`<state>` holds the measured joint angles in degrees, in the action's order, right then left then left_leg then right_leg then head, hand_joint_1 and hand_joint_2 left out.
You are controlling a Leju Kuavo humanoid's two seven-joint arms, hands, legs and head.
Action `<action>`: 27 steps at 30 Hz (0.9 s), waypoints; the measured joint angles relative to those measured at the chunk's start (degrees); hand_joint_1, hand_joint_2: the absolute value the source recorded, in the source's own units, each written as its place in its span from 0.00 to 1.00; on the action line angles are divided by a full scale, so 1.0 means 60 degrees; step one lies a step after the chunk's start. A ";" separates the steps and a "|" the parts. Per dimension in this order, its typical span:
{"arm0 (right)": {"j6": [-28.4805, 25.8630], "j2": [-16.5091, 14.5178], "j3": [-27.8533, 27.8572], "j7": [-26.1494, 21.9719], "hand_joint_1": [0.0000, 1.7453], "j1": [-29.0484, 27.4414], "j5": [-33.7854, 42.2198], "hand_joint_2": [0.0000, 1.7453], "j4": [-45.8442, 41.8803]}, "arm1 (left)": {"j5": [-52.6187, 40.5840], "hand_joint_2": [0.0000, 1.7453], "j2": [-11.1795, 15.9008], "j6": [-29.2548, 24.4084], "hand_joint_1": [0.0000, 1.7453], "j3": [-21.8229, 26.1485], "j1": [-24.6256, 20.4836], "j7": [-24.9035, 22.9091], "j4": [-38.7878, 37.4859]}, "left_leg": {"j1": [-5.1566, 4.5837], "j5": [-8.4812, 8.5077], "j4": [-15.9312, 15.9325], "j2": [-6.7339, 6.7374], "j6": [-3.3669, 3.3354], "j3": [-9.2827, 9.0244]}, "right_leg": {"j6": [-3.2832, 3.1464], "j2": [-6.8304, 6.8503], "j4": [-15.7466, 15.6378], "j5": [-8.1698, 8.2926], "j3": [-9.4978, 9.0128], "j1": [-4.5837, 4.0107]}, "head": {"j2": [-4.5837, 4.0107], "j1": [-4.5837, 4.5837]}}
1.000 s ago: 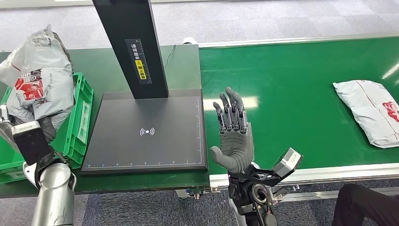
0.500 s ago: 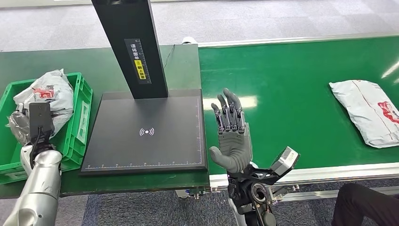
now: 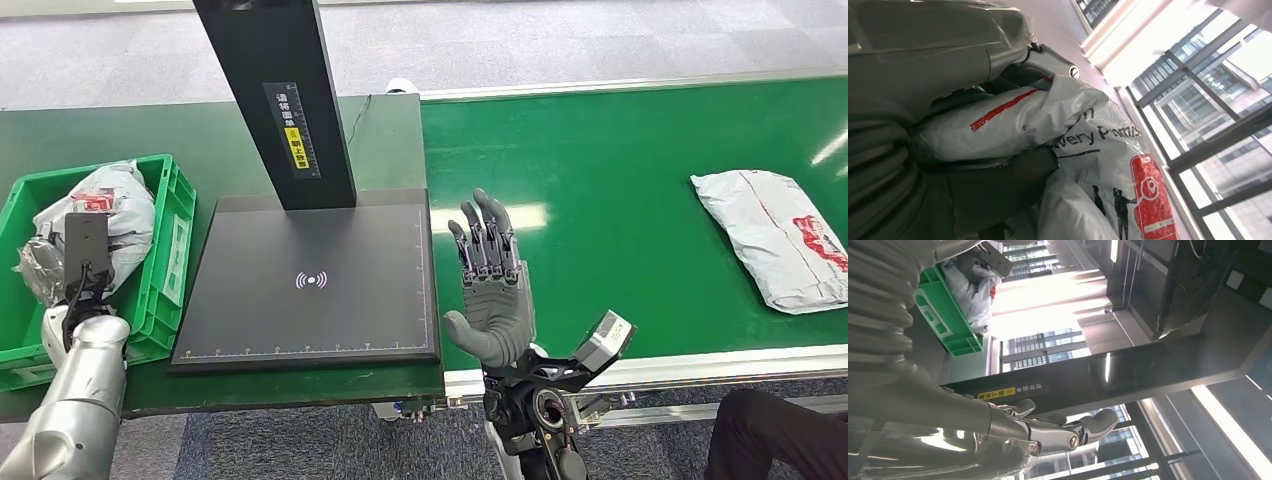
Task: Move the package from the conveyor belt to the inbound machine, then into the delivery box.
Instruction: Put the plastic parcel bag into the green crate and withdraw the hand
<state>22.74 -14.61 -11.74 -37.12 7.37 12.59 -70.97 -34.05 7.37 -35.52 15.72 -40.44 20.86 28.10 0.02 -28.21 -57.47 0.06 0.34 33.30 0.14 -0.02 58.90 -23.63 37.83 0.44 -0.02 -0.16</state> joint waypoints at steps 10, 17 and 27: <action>0.0063 -0.0079 0.0108 0.0005 0.00 0.0111 -0.0044 1.00 0.0214 | 0.1488 1.00 0.0123 0.0500 0.00 0.1106 0.0446 0.2207 0.0465 | 0.0000 -0.0004 0.0000 0.0019 0.0003 -0.0003 | -0.0001 -0.0017 -0.0002 -0.0001 0.0003 0.0000 | 0.0000 0.0001; -0.0267 -0.0167 0.0206 0.0097 0.00 -0.0077 -0.0057 1.00 0.0178 | 0.3531 1.00 -0.1550 -0.0162 0.00 0.0668 0.4055 0.3232 0.6134 | -0.0004 -0.0050 0.0000 0.0048 -0.0009 -0.0009 | 0.0017 -0.0047 -0.0029 -0.0022 0.0000 0.0007 | 0.0000 -0.0003; -0.0498 -0.0224 0.0382 0.0309 0.00 -0.0561 -0.0184 1.00 -0.0248 | 0.3003 1.00 -0.2779 -0.0684 0.00 -0.1712 0.7252 0.3237 1.1469 | -0.0003 -0.0069 0.0001 0.0032 -0.0019 -0.0013 | 0.0030 -0.0035 -0.0037 -0.0039 -0.0022 0.0006 | 0.0000 -0.0001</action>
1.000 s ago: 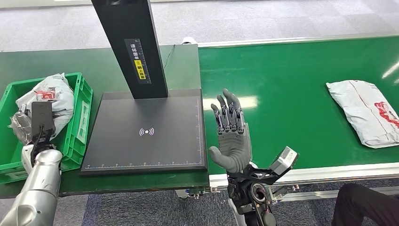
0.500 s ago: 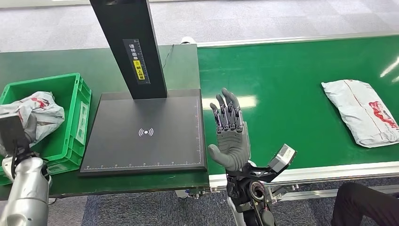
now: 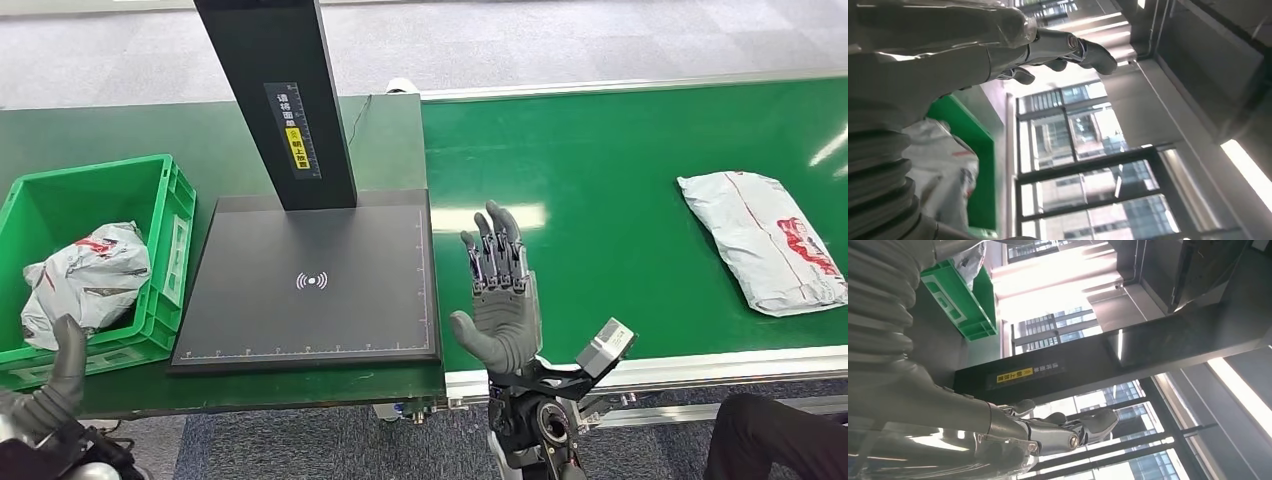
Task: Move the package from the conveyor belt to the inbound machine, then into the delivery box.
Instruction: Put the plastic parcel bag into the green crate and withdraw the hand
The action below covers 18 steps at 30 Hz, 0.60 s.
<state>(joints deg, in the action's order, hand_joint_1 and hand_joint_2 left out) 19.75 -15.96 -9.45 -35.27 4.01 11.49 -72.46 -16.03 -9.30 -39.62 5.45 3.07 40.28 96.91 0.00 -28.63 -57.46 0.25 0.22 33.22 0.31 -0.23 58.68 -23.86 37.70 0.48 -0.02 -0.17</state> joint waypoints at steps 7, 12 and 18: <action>-0.0450 -0.0049 0.0080 -0.0058 0.00 -0.0160 -0.0350 1.00 -0.0212 | 0.0313 1.00 -0.0232 0.0743 0.00 -0.1062 0.0529 -0.0029 0.0938 | 0.0003 0.0003 0.0001 -0.0007 0.0003 -0.0028 | -0.0003 0.0006 0.0003 -0.0001 -0.0019 -0.0006 | -0.0001 0.0002; -0.1683 -0.0161 0.0076 -0.0275 0.00 -0.0552 -0.1519 1.00 -0.0622 | 0.0588 1.00 -0.0501 0.3302 0.00 -0.2202 0.0754 -0.0689 -0.0096 | 0.0003 -0.0001 0.0002 -0.0019 -0.0001 -0.0033 | -0.0003 0.0011 0.0002 -0.0004 -0.0035 -0.0001 | -0.0001 0.0001; -0.2789 -0.0248 -0.0290 -0.0326 0.00 -0.1026 -0.2861 1.00 -0.0728 | 0.0086 1.00 -0.0790 0.4580 0.00 -0.2651 0.0872 -0.0855 -0.2084 | 0.0002 -0.0010 0.0002 -0.0020 -0.0001 -0.0033 | 0.0000 0.0011 0.0000 -0.0008 -0.0033 0.0001 | 0.0000 0.0003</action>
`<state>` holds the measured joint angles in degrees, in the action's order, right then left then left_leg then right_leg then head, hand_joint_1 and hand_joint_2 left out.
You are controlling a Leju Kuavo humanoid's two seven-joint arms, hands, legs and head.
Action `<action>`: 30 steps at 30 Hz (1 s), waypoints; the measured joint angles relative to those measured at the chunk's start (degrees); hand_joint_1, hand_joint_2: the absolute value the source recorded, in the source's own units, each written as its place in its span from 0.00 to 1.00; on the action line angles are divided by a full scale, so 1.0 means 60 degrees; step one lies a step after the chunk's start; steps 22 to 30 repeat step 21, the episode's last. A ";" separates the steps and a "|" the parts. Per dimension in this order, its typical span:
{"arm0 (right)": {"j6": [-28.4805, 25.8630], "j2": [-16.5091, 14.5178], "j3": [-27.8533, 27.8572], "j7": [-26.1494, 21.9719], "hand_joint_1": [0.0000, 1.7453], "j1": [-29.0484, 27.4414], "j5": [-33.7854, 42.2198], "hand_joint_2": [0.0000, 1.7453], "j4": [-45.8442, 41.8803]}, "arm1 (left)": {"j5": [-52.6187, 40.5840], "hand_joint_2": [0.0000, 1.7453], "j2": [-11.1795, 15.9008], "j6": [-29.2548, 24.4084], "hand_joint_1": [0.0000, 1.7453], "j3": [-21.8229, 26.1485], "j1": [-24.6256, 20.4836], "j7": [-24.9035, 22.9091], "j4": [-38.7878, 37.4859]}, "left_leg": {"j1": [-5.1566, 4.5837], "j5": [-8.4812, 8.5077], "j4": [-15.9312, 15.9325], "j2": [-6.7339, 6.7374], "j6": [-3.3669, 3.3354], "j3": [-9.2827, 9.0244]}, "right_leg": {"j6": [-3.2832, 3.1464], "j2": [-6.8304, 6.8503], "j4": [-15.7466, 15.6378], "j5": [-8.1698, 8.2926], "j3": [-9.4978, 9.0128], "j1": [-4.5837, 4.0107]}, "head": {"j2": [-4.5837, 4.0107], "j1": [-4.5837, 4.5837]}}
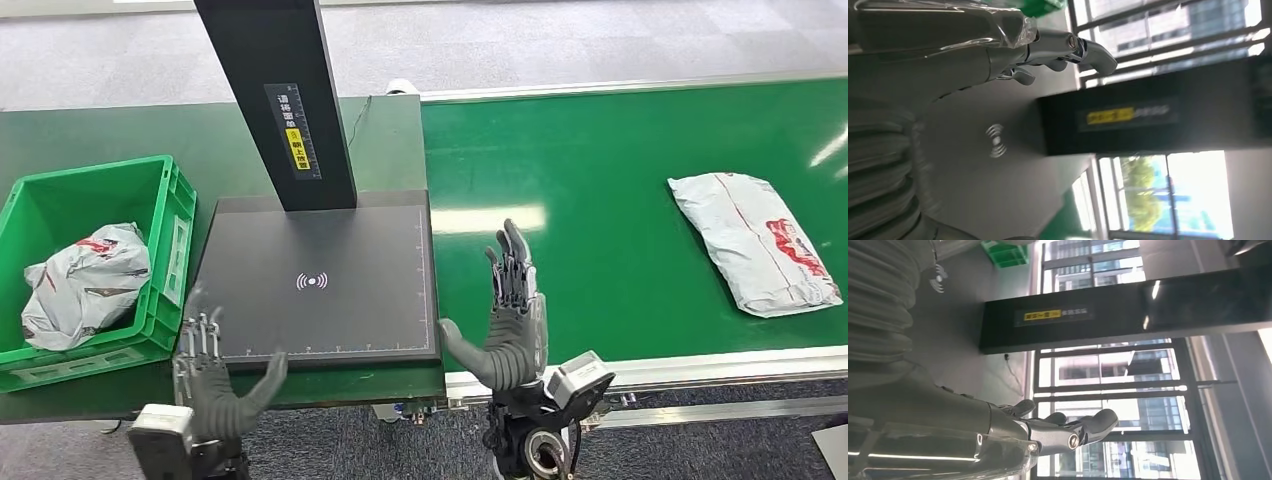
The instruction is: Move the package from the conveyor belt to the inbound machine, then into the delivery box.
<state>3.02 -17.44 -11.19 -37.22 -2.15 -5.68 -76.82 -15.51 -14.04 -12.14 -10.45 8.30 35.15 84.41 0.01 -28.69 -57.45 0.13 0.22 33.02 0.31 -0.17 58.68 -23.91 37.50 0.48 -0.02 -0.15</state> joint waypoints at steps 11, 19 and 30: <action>-0.1027 0.0068 -0.0556 -0.0111 0.00 -0.0475 -0.0396 1.00 0.0227 | -0.0468 1.00 -0.0213 0.0348 0.00 -0.0076 0.0137 -0.0194 -0.0798 | 0.0002 -0.0003 0.0003 -0.0001 0.0005 0.0000 | -0.0011 0.0000 0.0002 -0.0009 -0.0001 -0.0007 | 0.0000 0.0000; -0.1465 0.0126 -0.0682 0.0108 0.00 -0.0325 -0.0095 1.00 0.0835 | -0.0207 1.00 -0.0221 0.0172 0.00 -0.0092 0.0268 -0.0176 -0.0810 | 0.0002 -0.0003 0.0003 -0.0002 0.0005 0.0002 | -0.0010 0.0001 0.0002 -0.0009 -0.0004 -0.0007 | 0.0000 0.0000; -0.1523 0.0137 -0.0680 0.0101 0.00 -0.0291 -0.0043 1.00 0.0985 | -0.0149 1.00 -0.0221 0.0142 0.00 -0.0094 0.0334 -0.0143 -0.0807 | 0.0002 -0.0003 0.0003 -0.0003 0.0005 0.0000 | -0.0010 0.0001 0.0002 -0.0010 -0.0003 -0.0007 | 0.0000 0.0000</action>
